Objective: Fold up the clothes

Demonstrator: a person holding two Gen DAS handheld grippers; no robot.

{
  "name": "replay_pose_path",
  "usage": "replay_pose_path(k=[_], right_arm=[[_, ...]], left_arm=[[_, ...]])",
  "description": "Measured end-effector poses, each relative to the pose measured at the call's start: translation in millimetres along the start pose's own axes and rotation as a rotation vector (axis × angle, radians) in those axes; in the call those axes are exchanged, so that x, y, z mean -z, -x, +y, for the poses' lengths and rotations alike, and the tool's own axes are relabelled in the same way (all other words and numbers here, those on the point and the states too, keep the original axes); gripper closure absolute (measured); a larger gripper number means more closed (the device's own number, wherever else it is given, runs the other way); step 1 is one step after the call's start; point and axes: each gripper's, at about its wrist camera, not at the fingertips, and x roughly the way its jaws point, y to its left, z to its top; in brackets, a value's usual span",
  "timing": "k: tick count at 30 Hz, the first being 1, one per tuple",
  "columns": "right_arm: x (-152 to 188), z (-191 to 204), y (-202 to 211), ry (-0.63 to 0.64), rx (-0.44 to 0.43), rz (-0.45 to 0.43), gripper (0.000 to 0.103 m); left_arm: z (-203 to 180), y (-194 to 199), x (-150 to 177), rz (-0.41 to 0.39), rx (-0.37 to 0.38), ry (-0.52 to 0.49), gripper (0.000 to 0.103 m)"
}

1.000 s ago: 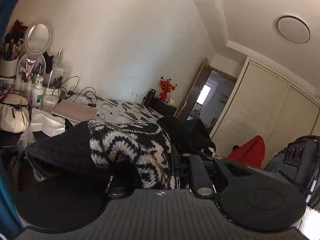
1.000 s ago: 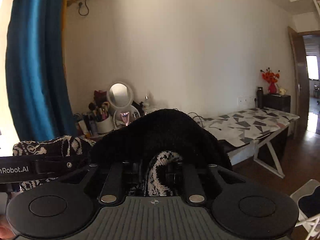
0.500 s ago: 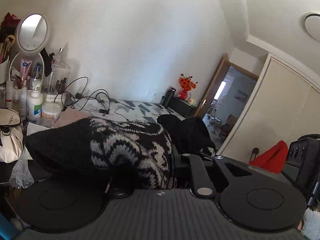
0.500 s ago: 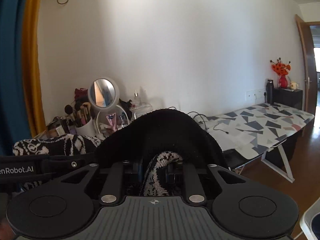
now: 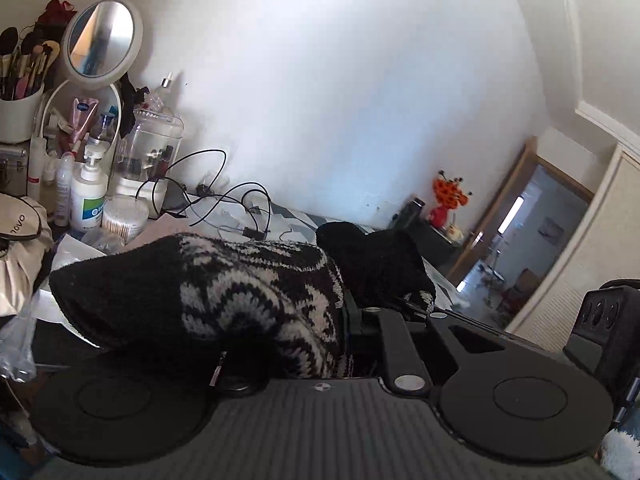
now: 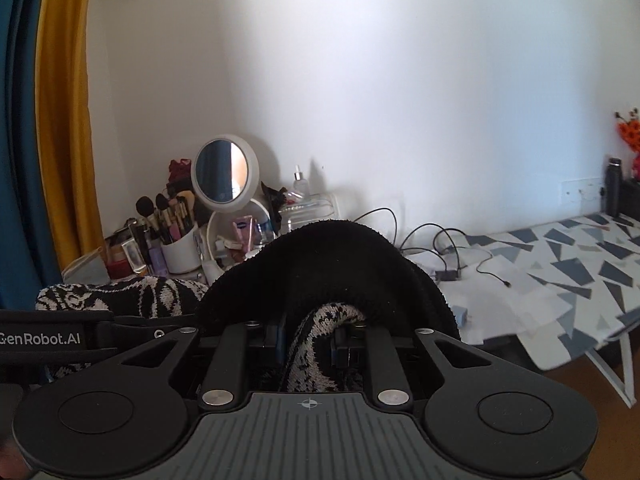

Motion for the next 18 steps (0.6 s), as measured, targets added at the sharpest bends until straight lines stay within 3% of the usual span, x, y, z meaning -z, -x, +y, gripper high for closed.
replay_pose_path(k=[9, 18], right_arm=[[-40.0, -108.4, -5.1, 0.061, -0.048, -0.007, 0.086], [-45.6, -205.6, 3.5, 0.007, -0.015, -0.024, 0.086]], left_arm=[[-70.5, -78.8, 7.4, -0.041, -0.022, 0.018, 0.085], [-118.7, -148.1, 12.9, 0.009, 0.009, -0.023, 0.085]])
